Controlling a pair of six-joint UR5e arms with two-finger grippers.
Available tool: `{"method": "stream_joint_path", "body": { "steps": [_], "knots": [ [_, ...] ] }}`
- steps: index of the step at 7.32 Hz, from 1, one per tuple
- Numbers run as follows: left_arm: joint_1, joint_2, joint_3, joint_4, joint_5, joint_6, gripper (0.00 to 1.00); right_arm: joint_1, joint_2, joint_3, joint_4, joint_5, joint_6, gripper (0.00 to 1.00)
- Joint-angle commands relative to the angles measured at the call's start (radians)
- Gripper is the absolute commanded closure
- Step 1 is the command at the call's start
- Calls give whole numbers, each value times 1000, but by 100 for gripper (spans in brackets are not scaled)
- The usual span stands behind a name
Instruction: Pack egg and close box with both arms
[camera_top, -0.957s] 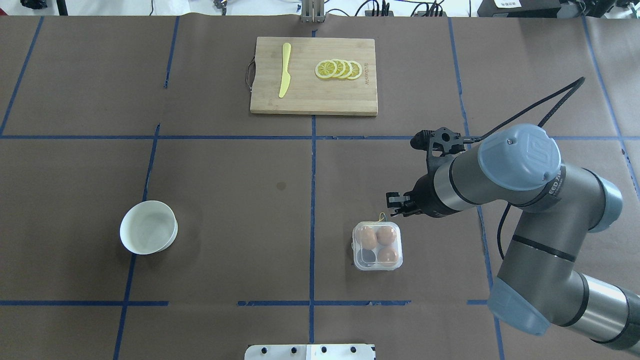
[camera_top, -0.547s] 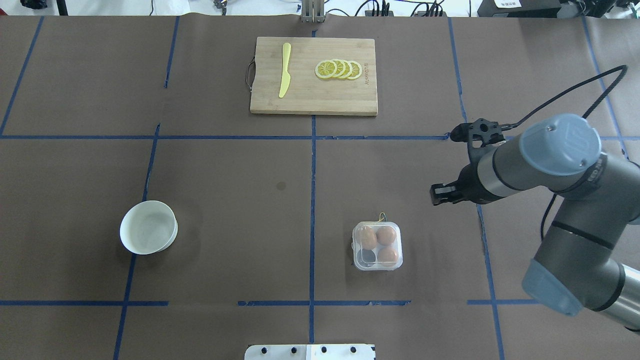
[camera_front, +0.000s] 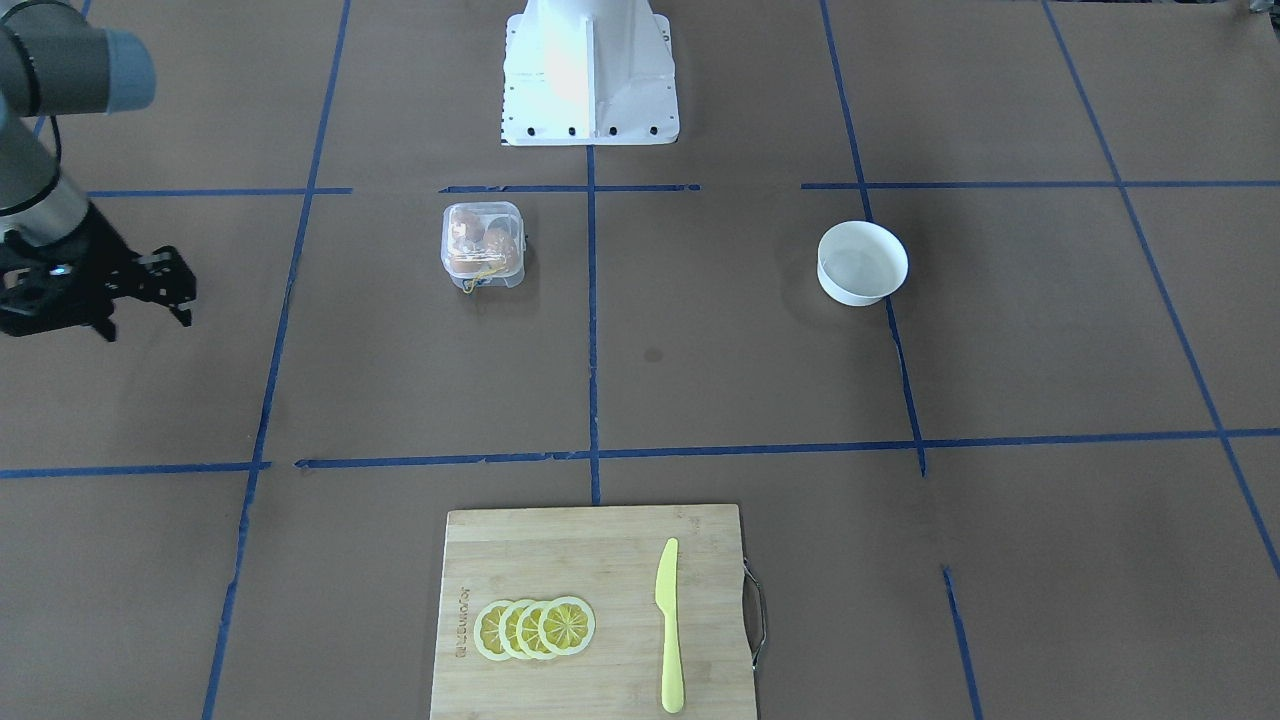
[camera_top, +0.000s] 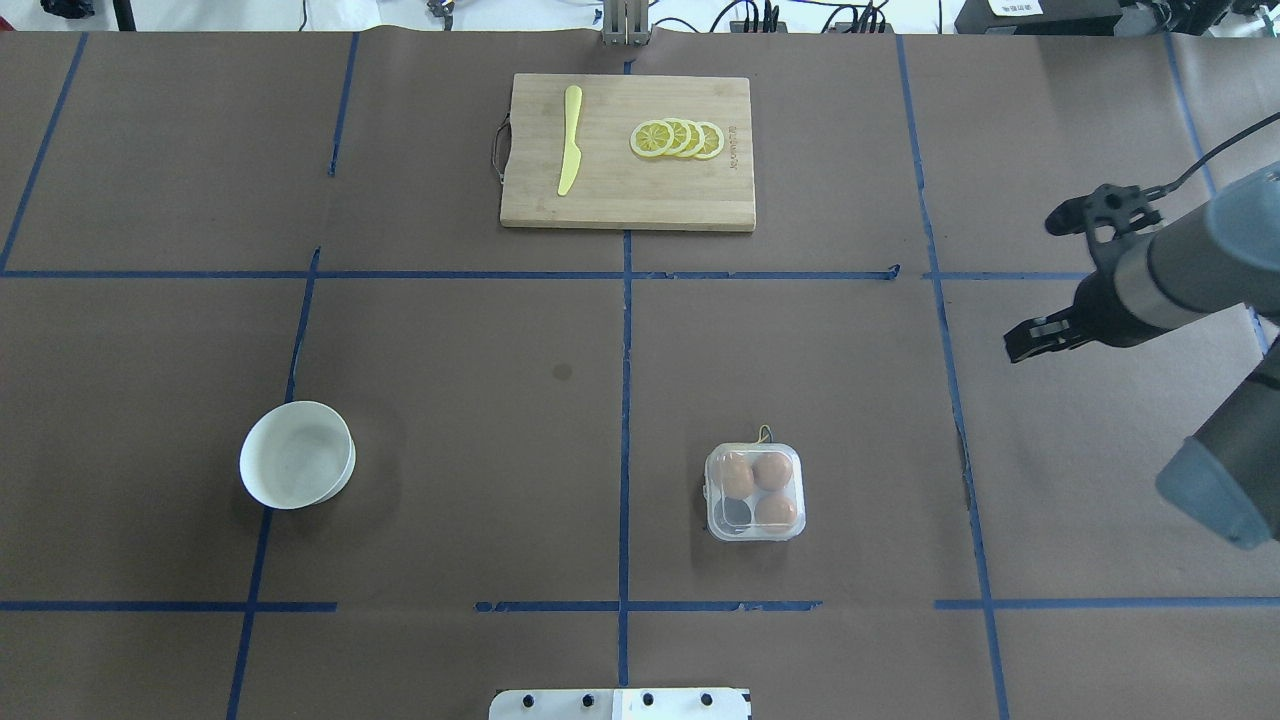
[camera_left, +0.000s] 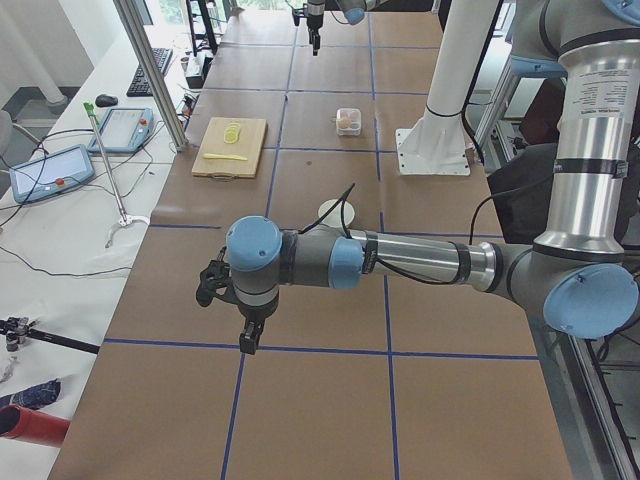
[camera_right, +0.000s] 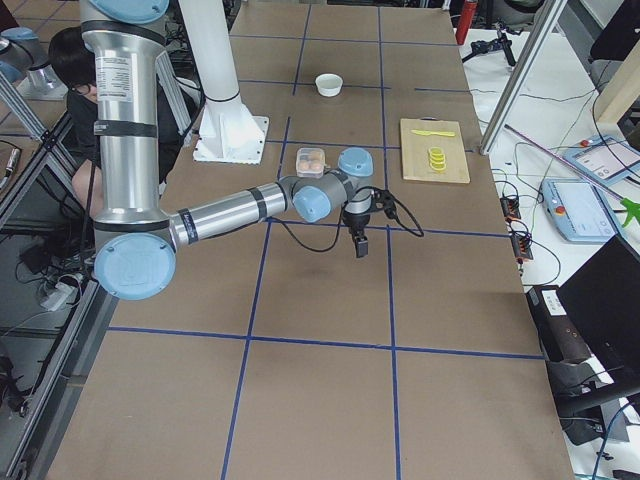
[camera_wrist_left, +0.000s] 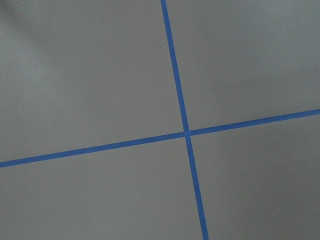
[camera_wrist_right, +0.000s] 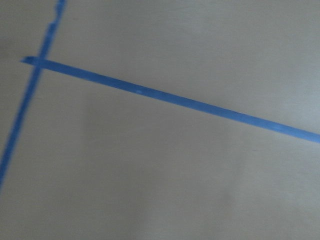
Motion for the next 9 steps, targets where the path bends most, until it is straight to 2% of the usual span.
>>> {"method": "stream_joint_path", "body": {
  "steps": [1,3,4,5,6,7,9],
  "knots": [
    [1,7,2,3,-1,1,0,208,-104,-81,6,46,-125,0],
    [3,21,2,3,-1,0,0,265,-119,-160,3,49,-117,0],
    [4,30,1,0,0,1,0,289,-114,-179,6,93,-117,0],
    [48,39,-1,0,2,1,0,378,-113,-179,-6,215,-129,0],
    [84,44,2,-1,2,1,0,420,-119,-174,-6,256,-131,0],
    [125,66,2,-1,3,1,0,421,-119,-174,-9,255,-134,0],
    [135,128,-1,-47,5,7,0,408,-113,-182,-28,230,-137,0]
  ]
}}
